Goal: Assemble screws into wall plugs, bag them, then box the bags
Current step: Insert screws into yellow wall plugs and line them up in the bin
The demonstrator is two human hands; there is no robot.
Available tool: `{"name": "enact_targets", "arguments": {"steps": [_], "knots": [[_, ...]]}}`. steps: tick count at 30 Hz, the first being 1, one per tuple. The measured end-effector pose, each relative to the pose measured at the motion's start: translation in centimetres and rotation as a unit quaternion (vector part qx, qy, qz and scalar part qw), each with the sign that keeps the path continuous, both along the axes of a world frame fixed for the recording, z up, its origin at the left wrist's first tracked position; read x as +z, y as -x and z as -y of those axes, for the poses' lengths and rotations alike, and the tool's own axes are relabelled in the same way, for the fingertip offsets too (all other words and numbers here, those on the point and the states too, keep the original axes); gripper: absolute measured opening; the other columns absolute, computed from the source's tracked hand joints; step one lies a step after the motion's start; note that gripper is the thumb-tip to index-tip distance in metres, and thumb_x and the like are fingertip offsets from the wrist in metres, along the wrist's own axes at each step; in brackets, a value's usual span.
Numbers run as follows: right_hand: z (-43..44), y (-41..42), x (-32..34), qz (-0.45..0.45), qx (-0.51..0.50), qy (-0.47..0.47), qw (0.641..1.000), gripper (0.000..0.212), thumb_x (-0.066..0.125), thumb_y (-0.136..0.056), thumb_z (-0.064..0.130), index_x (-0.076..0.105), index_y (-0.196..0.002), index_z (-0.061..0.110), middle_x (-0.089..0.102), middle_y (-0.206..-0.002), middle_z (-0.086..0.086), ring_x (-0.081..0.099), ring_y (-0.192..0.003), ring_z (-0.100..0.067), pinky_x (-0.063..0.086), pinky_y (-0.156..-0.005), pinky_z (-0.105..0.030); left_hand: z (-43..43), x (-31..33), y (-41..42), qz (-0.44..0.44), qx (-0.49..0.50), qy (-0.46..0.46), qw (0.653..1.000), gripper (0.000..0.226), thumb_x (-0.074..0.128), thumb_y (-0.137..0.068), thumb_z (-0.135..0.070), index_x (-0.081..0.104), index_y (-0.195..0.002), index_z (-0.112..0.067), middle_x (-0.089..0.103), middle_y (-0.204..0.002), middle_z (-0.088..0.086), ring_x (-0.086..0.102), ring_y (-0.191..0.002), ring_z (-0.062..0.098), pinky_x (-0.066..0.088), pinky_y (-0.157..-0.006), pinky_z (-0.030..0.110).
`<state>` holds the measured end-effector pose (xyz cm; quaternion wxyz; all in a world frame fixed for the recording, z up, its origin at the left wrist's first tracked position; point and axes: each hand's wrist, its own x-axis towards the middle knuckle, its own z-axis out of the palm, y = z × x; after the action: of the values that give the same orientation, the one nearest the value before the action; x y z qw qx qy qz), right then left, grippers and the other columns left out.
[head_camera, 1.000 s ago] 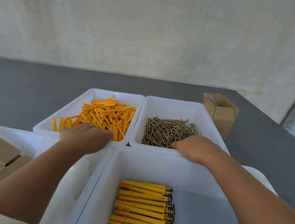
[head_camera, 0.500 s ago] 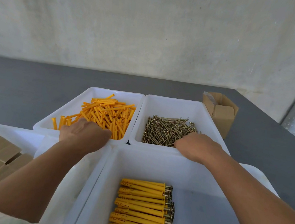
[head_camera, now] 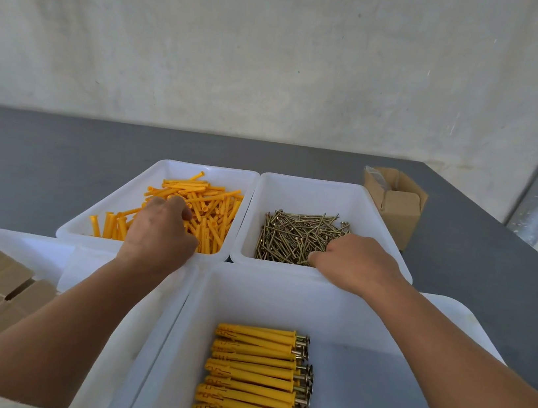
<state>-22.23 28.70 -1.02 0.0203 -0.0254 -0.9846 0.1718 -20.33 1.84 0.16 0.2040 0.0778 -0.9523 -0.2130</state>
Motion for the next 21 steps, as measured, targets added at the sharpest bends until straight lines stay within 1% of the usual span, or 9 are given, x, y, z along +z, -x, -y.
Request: {"name": "enact_targets", "arguments": {"steps": [2, 4, 6, 10, 13, 16, 18, 20, 21], "knots": [[0.0, -0.1, 0.1, -0.015, -0.004, 0.0, 1.0, 0.036, 0.053, -0.082, 0.045, 0.051, -0.06, 0.017, 0.054, -0.064, 0.001, 0.053, -0.06, -0.016, 0.03, -0.05, -0.026, -0.1, 0.2, -0.1, -0.011, 0.014, -0.04, 0.999, 0.041, 0.073, -0.074, -0.011, 0.056, -0.111, -0.013, 0.046, -0.103, 0.004, 0.046, -0.085, 0.02, 0.034, -0.069, 0.028], [0.0, -0.2, 0.2, -0.03, -0.013, 0.002, 0.999, 0.038, 0.052, -0.083, 0.046, 0.05, -0.059, 0.017, 0.053, -0.063, 0.001, 0.052, -0.059, -0.016, 0.029, -0.049, -0.026, -0.3, 0.4, -0.2, -0.026, 0.021, -0.069, 0.997, 0.045, 0.078, -0.072, -0.015, 0.054, -0.11, -0.012, 0.045, -0.105, 0.004, 0.046, -0.086, 0.02, 0.034, -0.068, 0.028], [0.1, -0.3, 0.2, -0.043, -0.027, 0.015, 0.999, 0.038, 0.05, -0.083, 0.044, 0.048, -0.057, 0.016, 0.051, -0.061, 0.001, 0.049, -0.057, -0.016, 0.027, -0.049, -0.026, -0.5, 0.6, -0.3, -0.04, 0.023, -0.079, 0.996, 0.039, 0.079, -0.072, -0.02, 0.058, -0.104, -0.013, 0.049, -0.106, 0.005, 0.047, -0.085, 0.019, 0.035, -0.067, 0.027], [0.1, -0.5, 0.4, -0.044, -0.049, 0.042, 0.997, 0.027, 0.047, -0.077, 0.034, 0.045, -0.057, 0.016, 0.048, -0.064, -0.001, 0.046, -0.058, -0.016, 0.025, -0.049, -0.027, -0.8, 1.3, -0.6, -0.081, 0.008, -0.104, 0.991, 0.019, 0.077, -0.077, -0.026, 0.062, -0.086, -0.019, 0.061, -0.102, 0.007, 0.054, -0.068, 0.01, 0.03, -0.051, 0.017], [0.2, -0.6, 0.6, -0.036, -0.05, 0.03, 0.998, 0.017, 0.048, -0.072, 0.022, 0.047, -0.056, 0.015, 0.05, -0.065, -0.001, 0.045, -0.056, -0.016, 0.024, -0.047, -0.027, -1.1, 2.0, -1.1, -0.128, -0.004, -0.155, 0.98, 0.013, 0.074, -0.08, -0.027, 0.062, -0.084, -0.024, 0.066, -0.091, 0.002, 0.059, -0.061, 0.007, 0.036, -0.05, 0.02], [0.2, -0.6, 0.6, -0.053, -0.058, -0.003, 0.997, 0.016, 0.051, -0.077, 0.014, 0.055, -0.062, 0.013, 0.052, -0.067, 0.0, 0.044, -0.057, -0.013, 0.025, -0.046, -0.026, -1.6, 3.0, -1.5, -0.17, -0.034, -0.256, 0.951, 0.011, 0.072, -0.082, -0.025, 0.062, -0.08, -0.029, 0.065, -0.072, -0.011, 0.059, -0.054, -0.001, 0.04, -0.052, 0.02], [0.1, -0.6, 0.7, -0.065, -0.066, -0.013, 0.996, 0.017, 0.05, -0.082, 0.012, 0.058, -0.067, 0.012, 0.049, -0.069, 0.001, 0.04, -0.058, -0.011, 0.026, -0.046, -0.026, -1.9, 3.5, -1.7, -0.169, -0.077, -0.337, 0.923, 0.009, 0.07, -0.086, -0.022, 0.063, -0.082, -0.027, 0.064, -0.068, -0.01, 0.061, -0.061, 0.003, 0.049, -0.06, 0.026], [0.1, -0.6, 0.7, -0.072, -0.079, -0.007, 0.994, 0.019, 0.05, -0.085, 0.011, 0.058, -0.068, 0.012, 0.049, -0.07, 0.0, 0.04, -0.058, -0.01, 0.026, -0.046, -0.026, -2.3, 4.0, -2.0, -0.113, -0.123, -0.438, 0.883, 0.005, 0.066, -0.09, -0.018, 0.065, -0.085, -0.019, 0.062, -0.065, -0.005, 0.063, -0.067, 0.014, 0.056, -0.065, 0.032], [0.1, -0.6, 0.7, -0.073, -0.079, -0.002, 0.994, 0.02, 0.05, -0.085, 0.01, 0.059, -0.068, 0.012, 0.052, -0.073, -0.001, 0.042, -0.059, -0.011, 0.027, -0.047, -0.025, -2.5, 4.1, -2.2, -0.069, -0.146, -0.491, 0.856, 0.005, 0.064, -0.092, -0.017, 0.066, -0.088, -0.015, 0.061, -0.064, -0.002, 0.063, -0.065, 0.015, 0.057, -0.065, 0.032]]}}
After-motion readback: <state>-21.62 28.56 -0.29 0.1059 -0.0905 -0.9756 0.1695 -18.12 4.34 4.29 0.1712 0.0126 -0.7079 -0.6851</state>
